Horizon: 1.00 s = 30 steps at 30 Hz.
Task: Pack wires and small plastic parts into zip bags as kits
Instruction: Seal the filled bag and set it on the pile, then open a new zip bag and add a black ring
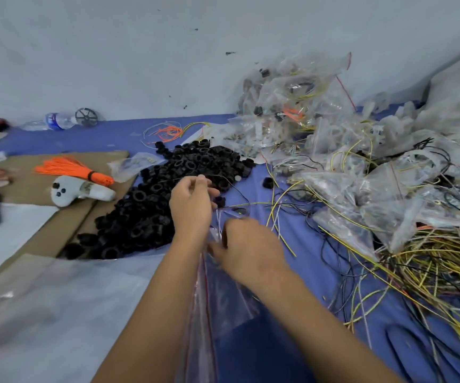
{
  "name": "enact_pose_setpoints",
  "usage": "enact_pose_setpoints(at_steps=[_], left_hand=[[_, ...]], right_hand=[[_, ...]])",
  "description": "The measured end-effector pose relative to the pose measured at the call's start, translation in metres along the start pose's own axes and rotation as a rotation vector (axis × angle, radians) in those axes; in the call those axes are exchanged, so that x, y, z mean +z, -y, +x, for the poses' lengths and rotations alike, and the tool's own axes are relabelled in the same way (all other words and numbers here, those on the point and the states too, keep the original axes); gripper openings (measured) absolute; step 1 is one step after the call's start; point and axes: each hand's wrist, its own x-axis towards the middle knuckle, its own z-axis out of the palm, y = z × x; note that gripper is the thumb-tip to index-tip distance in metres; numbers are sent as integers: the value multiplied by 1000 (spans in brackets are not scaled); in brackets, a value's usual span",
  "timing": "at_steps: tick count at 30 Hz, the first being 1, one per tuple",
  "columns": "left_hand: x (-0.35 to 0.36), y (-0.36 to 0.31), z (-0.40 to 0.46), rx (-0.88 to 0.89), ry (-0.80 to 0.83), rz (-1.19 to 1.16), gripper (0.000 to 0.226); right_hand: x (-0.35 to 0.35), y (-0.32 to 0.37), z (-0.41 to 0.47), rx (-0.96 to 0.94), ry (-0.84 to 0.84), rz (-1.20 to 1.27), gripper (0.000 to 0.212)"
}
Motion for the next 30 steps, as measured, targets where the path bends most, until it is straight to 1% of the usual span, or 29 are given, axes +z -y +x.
enact_pose_setpoints(at_steps=[1, 3, 4, 6, 9, 11, 12, 13, 15, 17, 19, 22, 23, 25, 27, 28, 30], left_hand=[[-5, -1, 2, -5, -20, -14, 29], [-12, -4, 4, -6, -49, -52, 30], [-14, -6, 6, -5, -56, -73, 30], [-17, -12, 8, 0, -59, -106, 30], [-14, -21, 9, -7, -39, -148, 30], [-10, -26, 8, -5, -13, -166, 30], [-9, -27, 8, 3, -2, -169, 30], [-9, -28, 7, 10, 7, -170, 30], [-8, -29, 6, 17, 21, -171, 31], [-6, -28, 4, 11, 27, -173, 32], [-1, -25, 2, -8, 45, -172, 33], [9, -20, -3, -30, 92, -165, 34], [13, -19, -5, -31, 105, -160, 35], [18, -17, -7, -20, 112, -148, 36], [22, -18, -8, -7, 94, -154, 37], [23, -18, -7, -7, 79, -163, 38], [24, -21, -4, -8, 58, -186, 38]], right_hand=[[0, 4, -2, -5, 9, -16, 47], [1, 11, -7, -28, 1, -19, 61], [2, 15, -11, -43, -2, -12, 63], [7, 28, -19, -72, 41, -12, 54], [15, 41, -24, -94, 108, -59, 29], [15, 40, -19, -39, 101, 37, 15], [13, 36, -16, -6, 97, 95, 15], [11, 30, -12, 30, 78, 134, 19], [4, 11, -3, 72, -5, 129, 28], [-4, -11, 5, 67, -55, 155, 29], [-11, -29, 10, 45, -86, 288, 25], [-18, -45, 10, 94, -126, 450, 21], [-19, -49, 8, 102, -137, 464, 17], [-20, -55, 6, 110, -227, 362, 7], [-21, -55, 2, 75, -343, 243, 13], [-23, -49, 0, 39, -350, 233, 19], [-19, -32, -5, -11, -234, 155, 40]])
